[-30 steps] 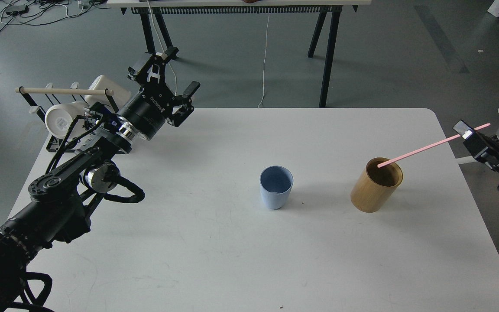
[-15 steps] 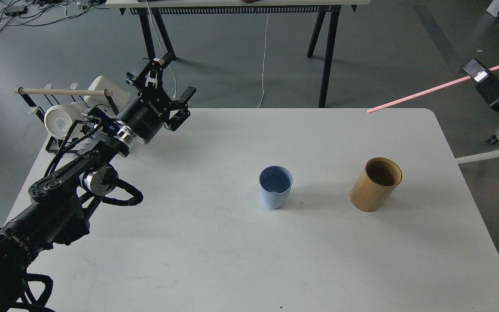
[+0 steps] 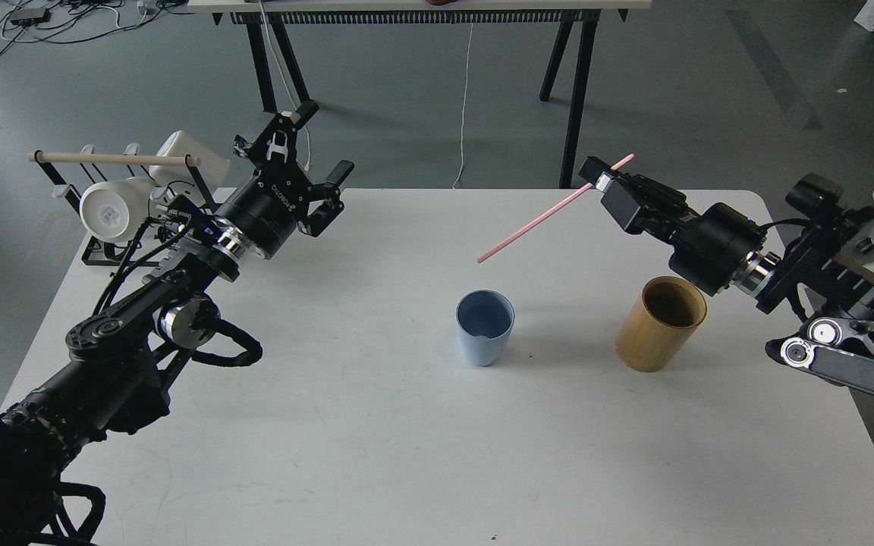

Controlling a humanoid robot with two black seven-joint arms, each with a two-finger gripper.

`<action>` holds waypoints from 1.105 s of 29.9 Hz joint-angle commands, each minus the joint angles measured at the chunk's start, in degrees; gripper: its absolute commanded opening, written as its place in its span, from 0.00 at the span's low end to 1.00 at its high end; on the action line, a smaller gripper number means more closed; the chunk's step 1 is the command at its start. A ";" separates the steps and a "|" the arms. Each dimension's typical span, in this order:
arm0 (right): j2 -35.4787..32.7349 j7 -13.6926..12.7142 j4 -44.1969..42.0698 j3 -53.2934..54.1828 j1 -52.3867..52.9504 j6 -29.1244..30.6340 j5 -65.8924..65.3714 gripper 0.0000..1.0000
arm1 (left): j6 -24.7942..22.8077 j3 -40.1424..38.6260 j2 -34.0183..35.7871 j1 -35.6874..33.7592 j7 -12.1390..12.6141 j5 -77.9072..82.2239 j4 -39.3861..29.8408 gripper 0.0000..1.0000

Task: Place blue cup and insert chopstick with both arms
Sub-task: 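Carry the pink stick over the blue cup and lower it inside, then release the pink stick and raise the right gripper away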

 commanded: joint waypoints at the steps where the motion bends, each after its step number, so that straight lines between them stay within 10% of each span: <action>1: 0.57 0.00 -0.96 -0.41 0.06 0.00 -2.51 0.02 | 0.00 0.00 -0.11 0.36 0.00 0.00 -0.18 0.97; 27: 12.34 0.00 -10.45 -8.41 -0.38 0.00 -2.87 0.09 | 0.00 0.08 -1.16 0.45 0.00 0.00 0.08 0.97; 33: 12.87 0.00 -11.16 -8.41 -0.12 0.00 -2.43 0.64 | 0.00 0.08 -1.16 0.54 0.00 0.00 0.08 0.97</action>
